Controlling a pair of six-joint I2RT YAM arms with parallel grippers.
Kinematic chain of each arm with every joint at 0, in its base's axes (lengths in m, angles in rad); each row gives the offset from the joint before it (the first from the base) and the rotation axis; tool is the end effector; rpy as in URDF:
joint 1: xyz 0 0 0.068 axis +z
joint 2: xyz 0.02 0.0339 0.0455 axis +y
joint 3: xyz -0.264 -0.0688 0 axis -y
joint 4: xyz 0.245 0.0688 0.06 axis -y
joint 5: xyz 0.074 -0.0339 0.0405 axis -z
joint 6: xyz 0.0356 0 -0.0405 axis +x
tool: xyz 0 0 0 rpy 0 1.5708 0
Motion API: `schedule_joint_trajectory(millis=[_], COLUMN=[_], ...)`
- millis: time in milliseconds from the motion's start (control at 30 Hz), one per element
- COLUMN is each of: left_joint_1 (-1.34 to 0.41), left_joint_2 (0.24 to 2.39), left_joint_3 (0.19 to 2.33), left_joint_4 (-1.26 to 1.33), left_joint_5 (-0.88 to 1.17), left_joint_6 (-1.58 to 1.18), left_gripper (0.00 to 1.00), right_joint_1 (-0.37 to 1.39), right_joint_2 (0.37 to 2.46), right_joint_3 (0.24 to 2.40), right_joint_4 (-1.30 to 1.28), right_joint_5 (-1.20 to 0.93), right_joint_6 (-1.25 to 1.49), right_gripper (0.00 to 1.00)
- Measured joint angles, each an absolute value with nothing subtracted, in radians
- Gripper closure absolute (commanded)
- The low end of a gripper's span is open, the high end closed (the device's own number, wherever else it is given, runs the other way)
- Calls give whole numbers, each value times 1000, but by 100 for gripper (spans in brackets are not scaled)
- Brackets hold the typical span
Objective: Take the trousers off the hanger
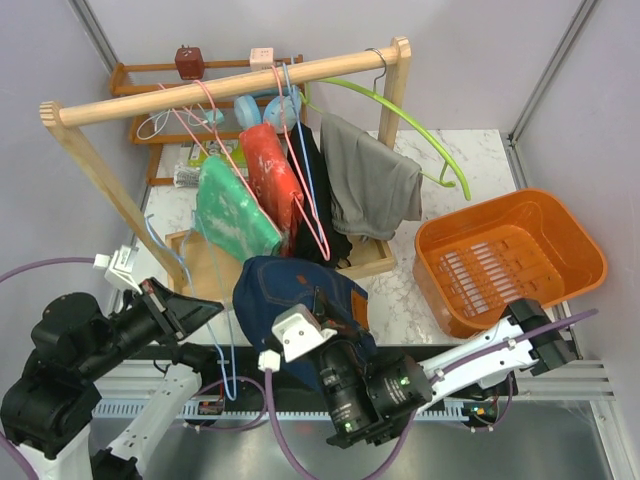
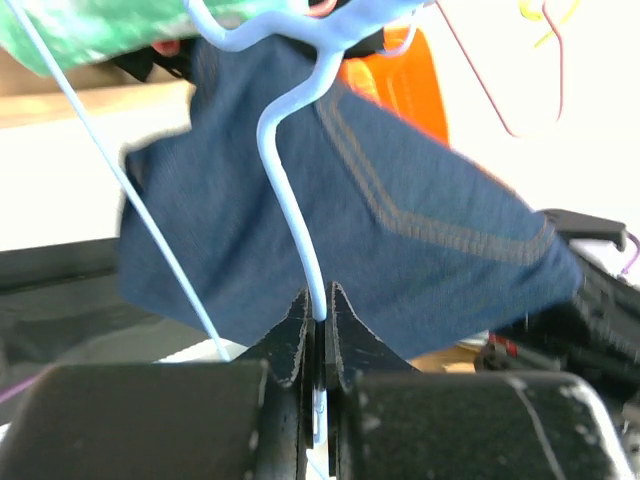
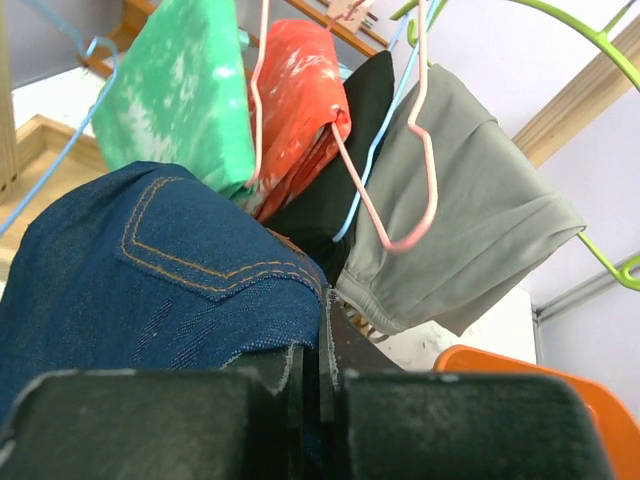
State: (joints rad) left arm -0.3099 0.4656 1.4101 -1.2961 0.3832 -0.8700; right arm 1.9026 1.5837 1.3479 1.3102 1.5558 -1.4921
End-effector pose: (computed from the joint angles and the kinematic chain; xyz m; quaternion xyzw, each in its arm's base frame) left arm -0.0235 -0.0064 0.4288 -0.1177 0.8037 -0.4424 0.3802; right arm -0.0677 0.3058 0.4441 -0.2595 0.6528 -0.0280 0.7112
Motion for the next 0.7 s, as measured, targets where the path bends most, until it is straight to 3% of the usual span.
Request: schedule_joint_trajectory(millis=[400,700], left_joint_1=[-310,-310], left_joint_2=[762,663], left_joint_3=[1720,1597], left_joint_4=[-1269,-1283], left_joint_5=[340,342], left_joint_6=[-773,-773], left_gripper=[98,98], right_joint_1=[2049,1842], right_joint_2=[1478,1505], right_joint_3=[1185,1054], right_joint_4=[1311,1309], right_joint_5=[1553,1551], right_joint_6=[-1568,-1574], right_gripper=[100,100])
